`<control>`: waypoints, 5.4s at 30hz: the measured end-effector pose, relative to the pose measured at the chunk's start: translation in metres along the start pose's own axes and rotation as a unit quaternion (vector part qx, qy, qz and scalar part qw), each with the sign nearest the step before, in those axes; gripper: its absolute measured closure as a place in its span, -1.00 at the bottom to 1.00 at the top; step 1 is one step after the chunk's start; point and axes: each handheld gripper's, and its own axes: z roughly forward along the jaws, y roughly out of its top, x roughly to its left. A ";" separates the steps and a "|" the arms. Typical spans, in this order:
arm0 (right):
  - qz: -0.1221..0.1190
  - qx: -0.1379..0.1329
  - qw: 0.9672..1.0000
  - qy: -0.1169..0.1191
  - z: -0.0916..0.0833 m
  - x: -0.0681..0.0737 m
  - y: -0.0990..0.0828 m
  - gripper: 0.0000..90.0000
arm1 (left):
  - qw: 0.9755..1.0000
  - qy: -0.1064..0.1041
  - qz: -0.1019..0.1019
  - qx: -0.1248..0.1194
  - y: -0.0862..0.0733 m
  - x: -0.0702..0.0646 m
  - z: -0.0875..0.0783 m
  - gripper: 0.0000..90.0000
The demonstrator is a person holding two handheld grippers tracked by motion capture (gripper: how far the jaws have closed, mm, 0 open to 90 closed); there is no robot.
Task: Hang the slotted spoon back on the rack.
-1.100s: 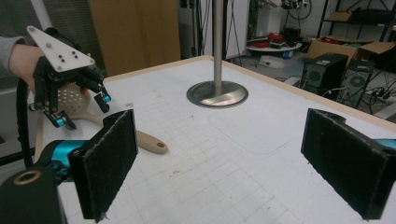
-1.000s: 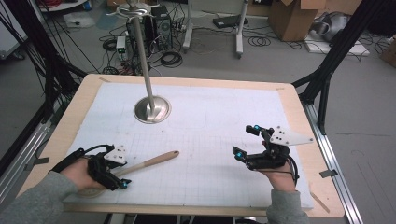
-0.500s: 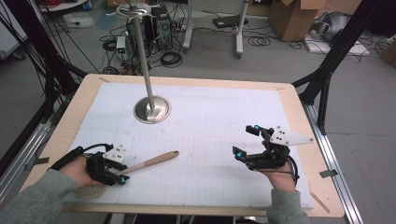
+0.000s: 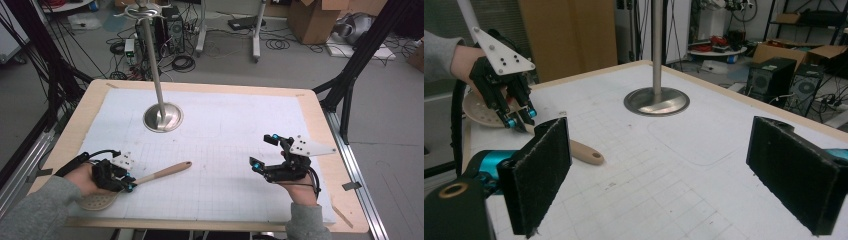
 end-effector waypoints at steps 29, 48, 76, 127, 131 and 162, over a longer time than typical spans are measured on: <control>0.000 0.001 1.000 0.000 0.004 -0.001 0.000 -0.78 | 0.993 0.033 -0.086 -0.075 -0.016 0.008 -0.030 0.73; 0.007 -0.004 1.000 0.001 0.004 -0.006 0.000 -0.78 | 0.979 0.048 -0.127 -0.150 -0.009 0.037 -0.065 0.73; 0.016 -0.004 1.000 0.006 0.010 -0.014 -0.002 -0.78 | 0.959 0.069 -0.176 -0.209 -0.007 0.072 -0.117 0.73; 0.023 -0.008 1.000 0.003 0.010 -0.017 -0.002 -0.78 | 0.942 0.108 -0.167 -0.271 0.019 0.099 -0.211 0.73; 0.024 -0.010 1.000 0.003 0.009 -0.018 -0.002 -0.78 | 0.940 0.111 -0.164 -0.277 0.019 0.099 -0.218 0.73; 0.025 -0.007 1.000 0.001 0.009 -0.020 -0.003 -0.78 | 0.933 0.137 -0.144 -0.300 0.021 0.095 -0.253 0.73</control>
